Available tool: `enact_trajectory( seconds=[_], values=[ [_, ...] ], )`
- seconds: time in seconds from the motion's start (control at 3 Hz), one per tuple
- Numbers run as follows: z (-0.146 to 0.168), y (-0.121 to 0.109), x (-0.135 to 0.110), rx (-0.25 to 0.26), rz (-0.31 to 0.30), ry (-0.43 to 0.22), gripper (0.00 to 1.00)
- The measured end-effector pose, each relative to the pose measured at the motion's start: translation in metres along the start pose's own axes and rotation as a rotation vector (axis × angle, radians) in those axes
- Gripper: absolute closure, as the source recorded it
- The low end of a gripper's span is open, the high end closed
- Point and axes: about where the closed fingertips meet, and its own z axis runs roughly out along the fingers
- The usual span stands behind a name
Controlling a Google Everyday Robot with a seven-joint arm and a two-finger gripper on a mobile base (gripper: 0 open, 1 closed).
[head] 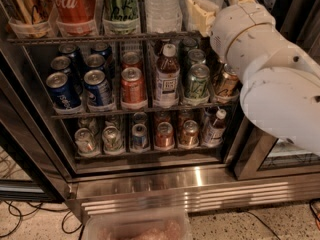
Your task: Pick water bottle from top shelf of fridge
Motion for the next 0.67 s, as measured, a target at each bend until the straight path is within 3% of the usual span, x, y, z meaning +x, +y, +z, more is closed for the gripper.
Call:
enact_trajectory(
  seconds=[0.33, 0.67],
  values=[
    [0.0037, -0.0004, -0.0062, 0.000, 0.002, 0.000, 0.25],
    [0.0068, -0.0010, -0.0102, 0.002, 0.003, -0.001, 0.21]
  ],
)
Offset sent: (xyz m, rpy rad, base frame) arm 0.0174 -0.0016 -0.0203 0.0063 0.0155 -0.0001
